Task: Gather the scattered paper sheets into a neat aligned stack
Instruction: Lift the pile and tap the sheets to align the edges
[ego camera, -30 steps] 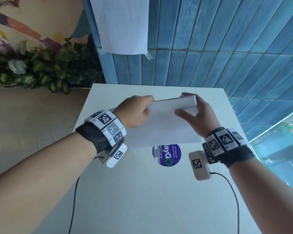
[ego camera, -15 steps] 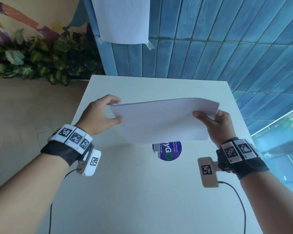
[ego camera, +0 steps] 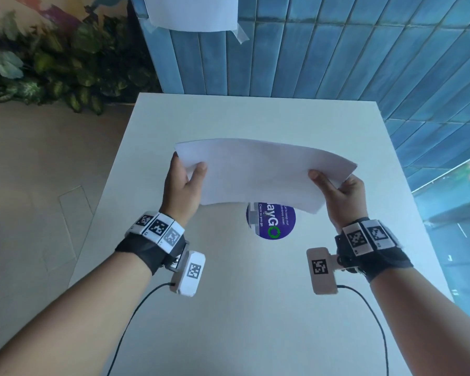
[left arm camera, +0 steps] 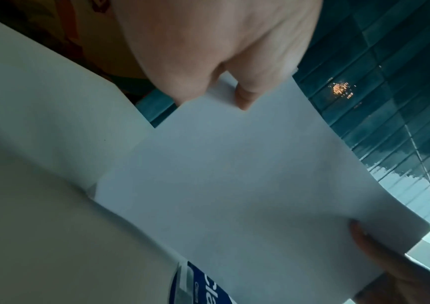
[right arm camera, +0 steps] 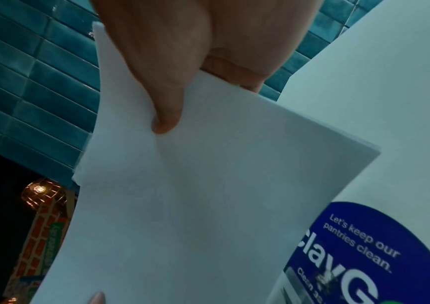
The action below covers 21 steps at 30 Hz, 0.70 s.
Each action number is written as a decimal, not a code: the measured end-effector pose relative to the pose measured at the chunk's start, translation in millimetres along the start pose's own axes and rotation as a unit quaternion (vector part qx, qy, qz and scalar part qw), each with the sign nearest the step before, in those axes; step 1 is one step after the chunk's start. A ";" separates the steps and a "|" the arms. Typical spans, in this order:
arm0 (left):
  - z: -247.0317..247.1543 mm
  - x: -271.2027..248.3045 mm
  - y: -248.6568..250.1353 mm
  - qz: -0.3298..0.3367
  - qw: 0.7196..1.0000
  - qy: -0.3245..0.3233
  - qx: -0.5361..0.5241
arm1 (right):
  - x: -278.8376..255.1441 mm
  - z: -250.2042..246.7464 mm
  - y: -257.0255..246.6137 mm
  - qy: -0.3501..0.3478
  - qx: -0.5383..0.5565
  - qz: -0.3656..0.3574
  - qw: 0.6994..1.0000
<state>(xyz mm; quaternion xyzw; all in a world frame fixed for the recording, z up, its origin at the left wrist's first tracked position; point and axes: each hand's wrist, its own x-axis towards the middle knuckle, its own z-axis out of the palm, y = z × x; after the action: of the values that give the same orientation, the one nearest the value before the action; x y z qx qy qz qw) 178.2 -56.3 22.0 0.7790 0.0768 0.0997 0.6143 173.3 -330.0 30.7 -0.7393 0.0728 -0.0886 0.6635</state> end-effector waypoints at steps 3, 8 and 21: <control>0.8 -4.3 -5.6 0.029 0.999 0.020 0.009 | -4.6 1.7 5.4 0.000 -0.001 -0.005 1.000; 3.9 -9.6 -13.6 0.019 0.999 0.027 0.008 | -9.6 0.3 17.0 -0.003 -0.001 0.007 1.000; 13.5 -9.9 -30.6 0.037 0.999 0.032 0.021 | -4.4 2.3 17.5 0.032 -0.045 0.001 0.998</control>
<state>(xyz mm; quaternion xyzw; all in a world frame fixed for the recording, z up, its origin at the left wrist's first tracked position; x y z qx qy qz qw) 172.0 -64.3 -11.4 0.7907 0.0693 0.1458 0.5906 169.7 -328.7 12.8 -0.7653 0.0988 -0.1084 0.6268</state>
